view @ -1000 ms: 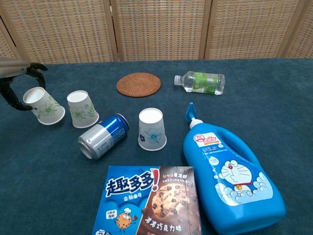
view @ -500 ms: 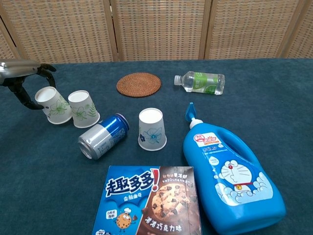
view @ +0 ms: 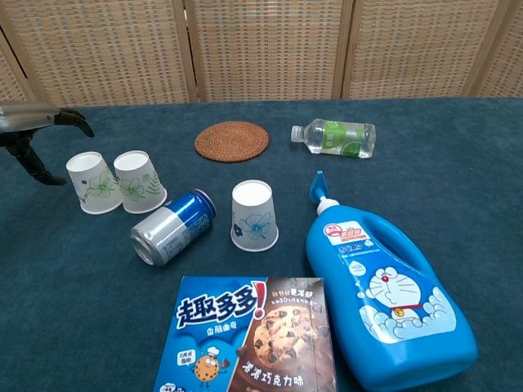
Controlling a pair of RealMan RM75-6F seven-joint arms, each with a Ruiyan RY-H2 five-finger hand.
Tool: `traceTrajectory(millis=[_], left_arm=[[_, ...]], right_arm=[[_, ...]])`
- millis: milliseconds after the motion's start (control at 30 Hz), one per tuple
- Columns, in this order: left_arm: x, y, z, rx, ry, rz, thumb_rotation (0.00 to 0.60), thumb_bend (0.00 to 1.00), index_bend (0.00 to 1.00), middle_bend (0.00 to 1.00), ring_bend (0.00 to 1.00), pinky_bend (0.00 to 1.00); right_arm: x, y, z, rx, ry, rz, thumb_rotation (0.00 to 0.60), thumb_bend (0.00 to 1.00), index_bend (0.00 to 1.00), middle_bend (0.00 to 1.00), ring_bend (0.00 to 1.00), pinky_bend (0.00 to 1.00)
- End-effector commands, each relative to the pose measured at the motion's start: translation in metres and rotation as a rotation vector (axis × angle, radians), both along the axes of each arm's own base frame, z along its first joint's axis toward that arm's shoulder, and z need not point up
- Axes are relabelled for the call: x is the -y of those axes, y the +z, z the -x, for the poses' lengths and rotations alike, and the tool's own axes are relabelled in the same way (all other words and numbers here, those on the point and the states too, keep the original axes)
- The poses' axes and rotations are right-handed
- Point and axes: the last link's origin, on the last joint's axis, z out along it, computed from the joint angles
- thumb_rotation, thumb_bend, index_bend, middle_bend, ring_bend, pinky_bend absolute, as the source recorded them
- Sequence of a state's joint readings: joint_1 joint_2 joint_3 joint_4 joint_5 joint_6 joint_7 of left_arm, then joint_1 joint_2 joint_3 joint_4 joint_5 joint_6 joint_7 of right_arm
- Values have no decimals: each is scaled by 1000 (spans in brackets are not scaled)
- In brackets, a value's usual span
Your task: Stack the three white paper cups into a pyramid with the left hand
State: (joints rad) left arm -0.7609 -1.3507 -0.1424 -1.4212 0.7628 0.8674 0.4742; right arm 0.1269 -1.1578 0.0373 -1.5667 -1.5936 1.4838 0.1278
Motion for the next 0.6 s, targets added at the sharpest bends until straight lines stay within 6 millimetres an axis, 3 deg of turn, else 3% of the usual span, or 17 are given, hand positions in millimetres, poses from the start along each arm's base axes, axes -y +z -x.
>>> traceTrajectory(millis=[33, 300, 467, 600], left_arm=[[2, 10, -5, 39, -5, -21, 600, 264, 150, 0, 0, 0], [20, 61, -46, 152, -111, -65, 600, 264, 149, 0, 0, 0], [37, 73, -83, 218, -172, -21, 600, 264, 139, 0, 0, 0], [48, 67, -113, 207, -245, 32, 600, 263, 139, 0, 0, 0]], right_arm=[[0, 0, 0, 2, -3, 0, 600, 111, 26, 0, 0, 0], [-1, 0, -2, 1, 5, -4, 600, 110, 26, 0, 0, 0], [-2, 0, -3, 3, 11, -5, 600, 111, 26, 0, 0, 0], [-2, 2, -2, 12, 11, -1, 600, 110, 26, 0, 0, 0]])
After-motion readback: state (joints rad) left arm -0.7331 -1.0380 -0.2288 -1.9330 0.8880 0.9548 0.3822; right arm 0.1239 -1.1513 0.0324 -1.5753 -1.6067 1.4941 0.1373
